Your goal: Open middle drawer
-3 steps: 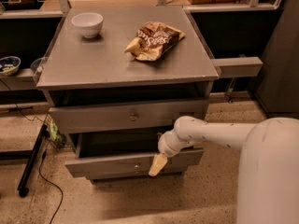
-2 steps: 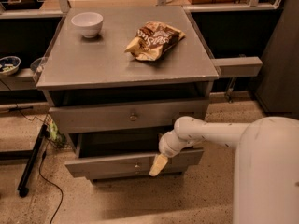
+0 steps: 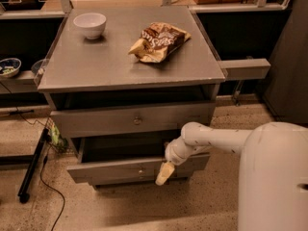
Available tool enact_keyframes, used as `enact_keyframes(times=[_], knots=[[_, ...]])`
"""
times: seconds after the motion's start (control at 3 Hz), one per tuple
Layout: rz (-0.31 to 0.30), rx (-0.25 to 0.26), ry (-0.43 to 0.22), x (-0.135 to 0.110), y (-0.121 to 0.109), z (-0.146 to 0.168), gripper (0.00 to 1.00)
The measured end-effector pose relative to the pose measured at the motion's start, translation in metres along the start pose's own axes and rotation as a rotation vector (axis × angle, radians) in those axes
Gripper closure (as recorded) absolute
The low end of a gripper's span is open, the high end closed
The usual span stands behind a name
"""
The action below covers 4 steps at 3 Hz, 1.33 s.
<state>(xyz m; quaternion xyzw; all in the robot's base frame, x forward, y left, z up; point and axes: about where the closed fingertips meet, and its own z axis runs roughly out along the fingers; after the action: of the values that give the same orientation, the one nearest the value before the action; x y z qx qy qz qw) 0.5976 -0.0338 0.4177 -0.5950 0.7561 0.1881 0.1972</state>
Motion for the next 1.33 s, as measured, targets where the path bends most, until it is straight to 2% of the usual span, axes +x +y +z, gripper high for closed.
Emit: enact_keyframes(times=[0.33,0.67,1.0,1.33], knots=[[0.0,0.0,0.0,0.0,0.0001,0.0001,0.03],[0.0,0.0,0.0,0.0,0.0001,0.0001,0.26],[0.0,0.0,0.0,0.0,0.0001,0.0001,0.57],[0.0,0.0,0.0,0.0,0.0001,0.0001,0.8]])
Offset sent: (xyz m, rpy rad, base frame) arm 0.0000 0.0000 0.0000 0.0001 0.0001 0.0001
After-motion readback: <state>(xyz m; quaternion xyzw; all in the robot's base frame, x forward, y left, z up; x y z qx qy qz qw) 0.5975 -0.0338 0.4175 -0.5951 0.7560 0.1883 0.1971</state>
